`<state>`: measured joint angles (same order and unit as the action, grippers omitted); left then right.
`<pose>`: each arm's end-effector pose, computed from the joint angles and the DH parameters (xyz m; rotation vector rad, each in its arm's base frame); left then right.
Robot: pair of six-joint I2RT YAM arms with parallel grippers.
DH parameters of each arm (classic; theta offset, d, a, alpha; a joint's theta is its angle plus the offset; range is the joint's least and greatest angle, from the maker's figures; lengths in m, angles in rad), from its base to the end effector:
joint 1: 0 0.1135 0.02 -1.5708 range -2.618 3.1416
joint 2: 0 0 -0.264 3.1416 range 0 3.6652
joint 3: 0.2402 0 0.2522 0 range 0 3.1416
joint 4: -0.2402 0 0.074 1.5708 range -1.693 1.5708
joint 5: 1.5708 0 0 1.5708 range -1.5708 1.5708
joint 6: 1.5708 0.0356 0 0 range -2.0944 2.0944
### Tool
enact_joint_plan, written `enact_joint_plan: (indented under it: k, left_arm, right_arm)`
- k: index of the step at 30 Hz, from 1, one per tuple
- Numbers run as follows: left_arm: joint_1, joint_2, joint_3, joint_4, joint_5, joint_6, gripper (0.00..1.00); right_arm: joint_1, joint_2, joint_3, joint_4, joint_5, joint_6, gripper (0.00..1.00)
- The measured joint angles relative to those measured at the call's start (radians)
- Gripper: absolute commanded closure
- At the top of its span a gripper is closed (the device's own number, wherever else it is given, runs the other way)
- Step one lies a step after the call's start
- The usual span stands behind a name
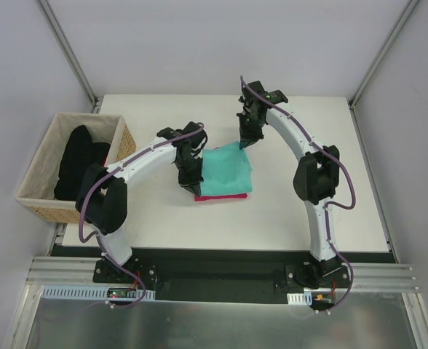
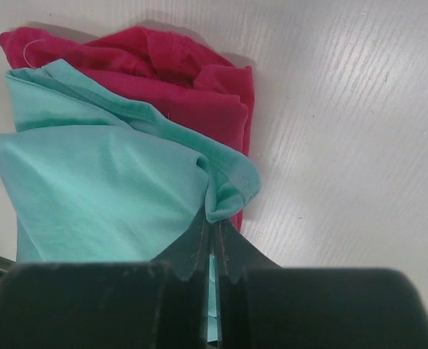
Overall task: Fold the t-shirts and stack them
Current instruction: Put the neatly folded tshirt into the corner of the board with both arms
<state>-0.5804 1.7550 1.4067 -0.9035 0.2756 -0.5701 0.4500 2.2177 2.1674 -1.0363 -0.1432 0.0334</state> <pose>0.2899 -0.2017 0.2430 0.0814 2.9630 -0.6042 0.4279 0.2123 0.2751 -0.6016 2.6166 0.3456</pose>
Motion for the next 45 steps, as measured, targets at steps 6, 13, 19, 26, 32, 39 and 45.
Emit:
enact_joint_plan:
  k: [6,13,19,26,32,39,45]
  left_arm:
    - [0.006,-0.011,-0.031,0.002,-0.001,0.000,1.00]
    - [0.013,-0.022,-0.049,0.006,-0.002,0.000,1.00]
    - [0.019,-0.023,-0.059,0.010,-0.002,-0.002,1.00]
    - [0.019,-0.023,-0.063,0.010,-0.002,-0.002,1.00]
    - [0.019,-0.016,-0.063,0.010,0.001,-0.001,1.00]
    - [0.020,0.022,-0.063,0.010,0.004,0.002,1.00]
    - [0.026,0.030,-0.063,0.010,0.007,0.005,0.98]
  right_arm:
    - [0.006,0.005,0.000,-0.001,-0.003,0.007,0.99]
    - [0.014,0.008,0.000,-0.001,-0.004,0.007,0.99]
    - [0.014,0.021,0.000,-0.001,-0.003,0.007,0.99]
    - [0.014,0.023,-0.013,0.001,-0.003,0.007,0.99]
    - [0.013,0.028,-0.018,0.003,-0.002,0.007,0.99]
    - [0.013,0.038,-0.018,0.002,-0.002,0.007,0.99]
    - [0.011,0.043,-0.018,0.002,-0.002,0.007,0.99]
